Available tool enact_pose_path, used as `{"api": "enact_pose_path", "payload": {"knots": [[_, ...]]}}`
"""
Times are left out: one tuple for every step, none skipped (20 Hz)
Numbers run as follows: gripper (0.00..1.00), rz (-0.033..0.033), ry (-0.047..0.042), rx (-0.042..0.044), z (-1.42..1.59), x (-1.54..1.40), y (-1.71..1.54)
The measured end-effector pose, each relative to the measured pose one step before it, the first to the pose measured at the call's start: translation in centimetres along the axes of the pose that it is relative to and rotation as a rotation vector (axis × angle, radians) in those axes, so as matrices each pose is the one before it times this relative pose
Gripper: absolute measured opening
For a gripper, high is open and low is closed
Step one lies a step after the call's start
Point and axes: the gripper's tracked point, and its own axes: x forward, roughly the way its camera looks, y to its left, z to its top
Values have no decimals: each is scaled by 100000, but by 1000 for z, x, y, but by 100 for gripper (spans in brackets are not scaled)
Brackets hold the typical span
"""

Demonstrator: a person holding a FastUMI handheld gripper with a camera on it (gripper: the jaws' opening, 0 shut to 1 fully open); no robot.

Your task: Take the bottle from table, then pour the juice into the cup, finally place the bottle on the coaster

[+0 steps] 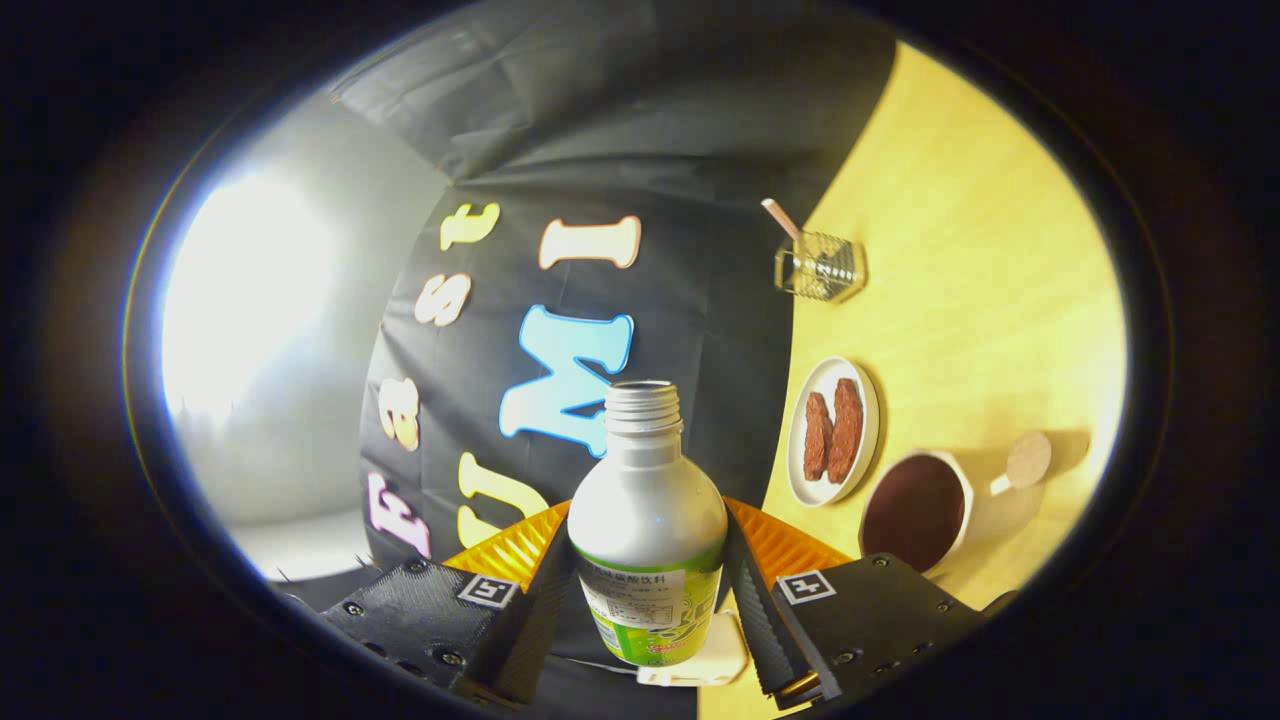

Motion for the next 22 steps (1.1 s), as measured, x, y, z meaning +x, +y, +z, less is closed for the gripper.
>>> {"api": "enact_pose_path", "payload": {"knots": [[79,-1309,623,-4690,118,-5,97],[79,-874,653,-5263,13,30,203],[79,-575,441,-5709,-96,-177,467],[78,-348,-69,-5977,132,-114,408],[78,638,-251,-6298,34,-389,696],[78,311,16,-6169,136,-177,628],[78,-159,41,-6231,177,-188,773],[78,-674,182,-6804,69,-89,571],[78,-1708,285,-6862,81,1,174],[78,-2527,410,-7005,127,-9,187],[78,-1551,-85,-5063,187,-78,250],[78,-1485,-256,-6087,213,-78,318],[78,-1724,-24,-7207,1,-155,355],[78,-1421,-229,-7637,101,-115,331],[78,-671,-704,-6682,317,-211,260],[78,49,-1132,-4793,288,58,645],[79,605,-86,-4108,-147,159,623],[78,509,1477,-4227,-501,255,678],[78,908,1124,-4732,-355,252,570],[79,348,488,-4228,-135,169,562],[79,520,361,-3893,-113,110,467],[79,461,311,-3786,-7,156,484]]}}
